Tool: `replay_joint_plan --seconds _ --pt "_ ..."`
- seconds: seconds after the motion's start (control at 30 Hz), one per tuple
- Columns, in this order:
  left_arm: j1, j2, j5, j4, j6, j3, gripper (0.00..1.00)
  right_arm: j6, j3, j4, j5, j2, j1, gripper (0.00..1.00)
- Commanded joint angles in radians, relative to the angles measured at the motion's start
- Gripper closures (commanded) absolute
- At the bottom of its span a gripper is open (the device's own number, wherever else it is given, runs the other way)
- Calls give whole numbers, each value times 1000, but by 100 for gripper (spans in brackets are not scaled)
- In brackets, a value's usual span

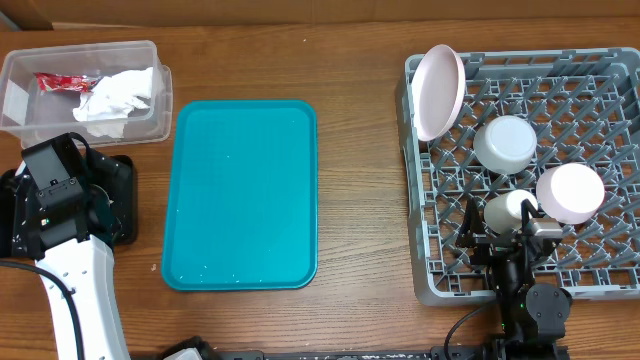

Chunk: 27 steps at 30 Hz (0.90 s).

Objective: Sort waste into correct bins and load items into the dishwasher

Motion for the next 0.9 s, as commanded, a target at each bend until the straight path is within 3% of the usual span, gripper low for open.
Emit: replay_joint_plan --seconds 0.0,0.7,0.87 --pt "8 -1 0 0 -13 9 0 -7 -10 6 13 -12 -5 0" --pt "10 -1 -39 0 -13 9 0 -7 -10 6 13 -12 -5 0" --pt "10 -57 -45 -68 -13 9 0 -7 -10 6 13 -12 -5 0"
